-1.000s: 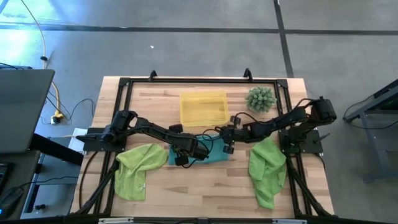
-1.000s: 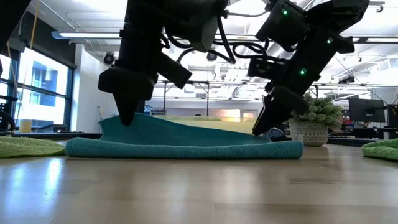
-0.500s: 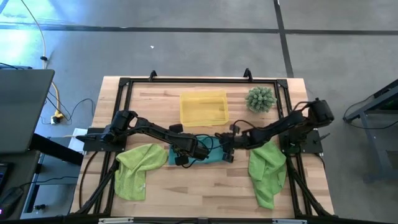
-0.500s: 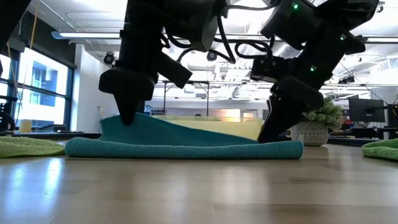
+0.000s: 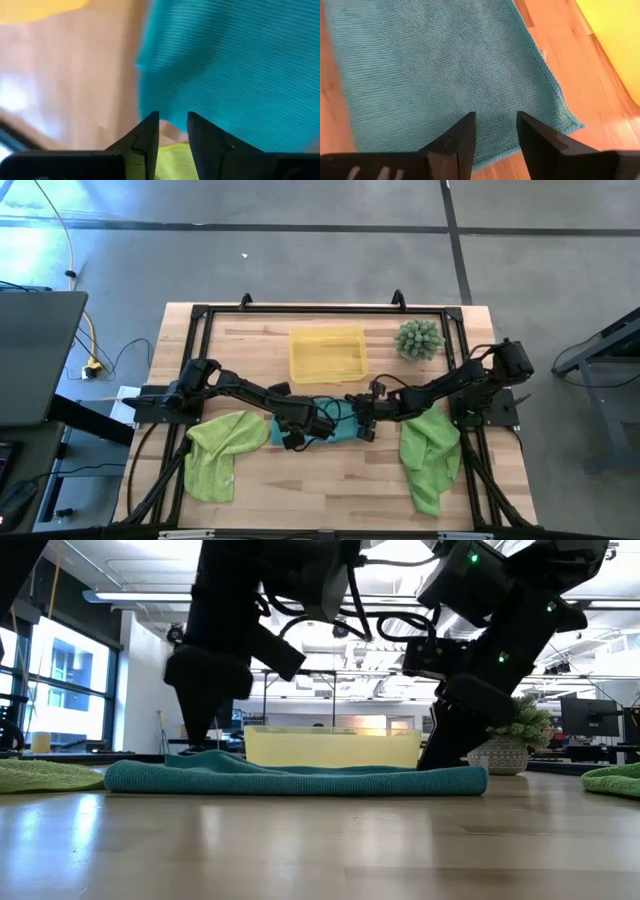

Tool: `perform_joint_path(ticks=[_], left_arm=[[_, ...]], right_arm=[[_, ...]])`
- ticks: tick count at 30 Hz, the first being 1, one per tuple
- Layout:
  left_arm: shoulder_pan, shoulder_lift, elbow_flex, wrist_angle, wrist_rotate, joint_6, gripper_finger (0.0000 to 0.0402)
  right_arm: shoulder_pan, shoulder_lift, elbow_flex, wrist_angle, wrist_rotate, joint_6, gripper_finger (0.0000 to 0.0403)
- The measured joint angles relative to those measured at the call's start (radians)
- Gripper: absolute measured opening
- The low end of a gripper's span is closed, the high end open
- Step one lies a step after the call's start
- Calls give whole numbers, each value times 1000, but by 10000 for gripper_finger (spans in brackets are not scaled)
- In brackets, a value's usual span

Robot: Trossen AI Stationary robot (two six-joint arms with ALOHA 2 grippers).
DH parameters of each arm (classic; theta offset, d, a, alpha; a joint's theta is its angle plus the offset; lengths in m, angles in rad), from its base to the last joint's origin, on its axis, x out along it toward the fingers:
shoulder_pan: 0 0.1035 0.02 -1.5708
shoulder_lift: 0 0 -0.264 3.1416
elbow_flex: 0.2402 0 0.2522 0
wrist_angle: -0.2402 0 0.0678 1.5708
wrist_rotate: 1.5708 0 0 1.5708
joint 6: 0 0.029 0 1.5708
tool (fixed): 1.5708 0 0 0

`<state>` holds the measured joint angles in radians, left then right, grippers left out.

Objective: Roll microfiber towels into tight, uniform cylinder then place into a basket
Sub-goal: Fold the blue microfiber cloth

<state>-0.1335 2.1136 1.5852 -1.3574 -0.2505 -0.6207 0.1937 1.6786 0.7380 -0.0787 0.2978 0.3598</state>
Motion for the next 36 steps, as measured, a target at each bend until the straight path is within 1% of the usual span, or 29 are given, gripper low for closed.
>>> perform_joint_path(ticks=[4, 7, 10, 14, 16, 18, 22, 24, 27, 30, 36], left_arm=[[-25, 0, 0, 72, 47, 47, 84], [-40, 0, 0, 107, 54, 64, 79], [-52, 0, 0, 123, 57, 39, 79], [-76, 0, 0, 132, 52, -7, 79], [-88, 0, 0, 132, 37, -29, 78], [-99, 0, 0, 131, 23, -48, 78], [-112, 0, 0, 133, -12, -46, 78], [-113, 0, 0, 136, -30, -41, 78], [-113, 0, 0, 136, -49, -39, 78], [-111, 0, 0, 142, -60, -4, 78], [-104, 36, 0, 163, -78, 85, 78]], right_arm=[[-13, 35, 3, 8, 33, -2, 135], [-24, 55, 5, 28, 61, -37, 135], [-33, 61, 2, 52, 138, -135, 135], [-39, 66, -1, 88, 240, -322, 134], [-39, 63, -1, 94, 258, -361, 131], [-34, 44, 5, 69, 231, -321, 127], [1, -5, 37, 15, 99, -166, 118], [21, -17, 39, 4, 56, -139, 114], [50, -20, 39, 9, 22, -93, 112], [68, -20, 31, 12, 33, -18, 112], [64, -11, -10, 11, 158, 92, 112]])
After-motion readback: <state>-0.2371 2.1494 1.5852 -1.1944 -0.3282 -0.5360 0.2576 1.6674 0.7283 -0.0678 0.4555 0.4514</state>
